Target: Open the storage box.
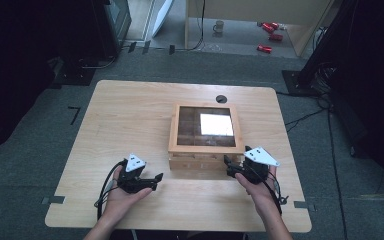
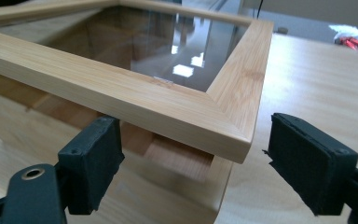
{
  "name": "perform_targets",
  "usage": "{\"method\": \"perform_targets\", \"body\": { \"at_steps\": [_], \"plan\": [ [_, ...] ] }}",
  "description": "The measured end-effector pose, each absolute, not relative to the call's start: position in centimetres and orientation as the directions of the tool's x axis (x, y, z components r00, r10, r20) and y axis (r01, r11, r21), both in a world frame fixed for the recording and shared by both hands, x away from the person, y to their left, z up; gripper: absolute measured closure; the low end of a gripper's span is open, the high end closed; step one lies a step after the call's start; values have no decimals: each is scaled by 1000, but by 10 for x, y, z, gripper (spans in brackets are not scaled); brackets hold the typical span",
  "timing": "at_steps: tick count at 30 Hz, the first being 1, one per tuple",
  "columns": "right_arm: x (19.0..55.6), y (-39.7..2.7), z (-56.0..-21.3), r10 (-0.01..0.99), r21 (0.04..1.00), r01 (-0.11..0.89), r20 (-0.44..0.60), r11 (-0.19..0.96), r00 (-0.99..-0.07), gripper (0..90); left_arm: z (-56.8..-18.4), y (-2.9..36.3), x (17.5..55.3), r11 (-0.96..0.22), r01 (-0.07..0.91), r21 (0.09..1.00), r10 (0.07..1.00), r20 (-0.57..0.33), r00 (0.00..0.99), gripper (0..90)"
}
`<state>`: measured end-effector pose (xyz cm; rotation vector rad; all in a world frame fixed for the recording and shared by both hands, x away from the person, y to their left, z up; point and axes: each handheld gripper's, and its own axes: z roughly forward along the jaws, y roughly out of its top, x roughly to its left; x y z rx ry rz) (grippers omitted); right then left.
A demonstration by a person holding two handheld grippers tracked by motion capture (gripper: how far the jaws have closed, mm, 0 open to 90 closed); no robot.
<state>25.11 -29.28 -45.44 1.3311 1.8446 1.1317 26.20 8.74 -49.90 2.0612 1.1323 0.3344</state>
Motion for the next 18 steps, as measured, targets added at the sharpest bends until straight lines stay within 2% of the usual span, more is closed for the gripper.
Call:
{"method": "perform_targets", "body": {
  "at_steps": [11, 15, 18],
  "plan": [
    [263, -295, -418, 946, 916, 378, -2, 132, -326, 169, -512, 134, 254, -317, 653, 688, 867, -69, 494, 191],
    [271, -295, -407, 948, 922, 362, -13, 134, -319, 169, -517, 135, 251, -337, 623, 706, 884, 9, 467, 190],
    [276, -294, -401, 949, 924, 361, -8, 127, -314, 169, -518, 133, 251, -331, 618, 713, 886, 10, 463, 163]
  ]
}}
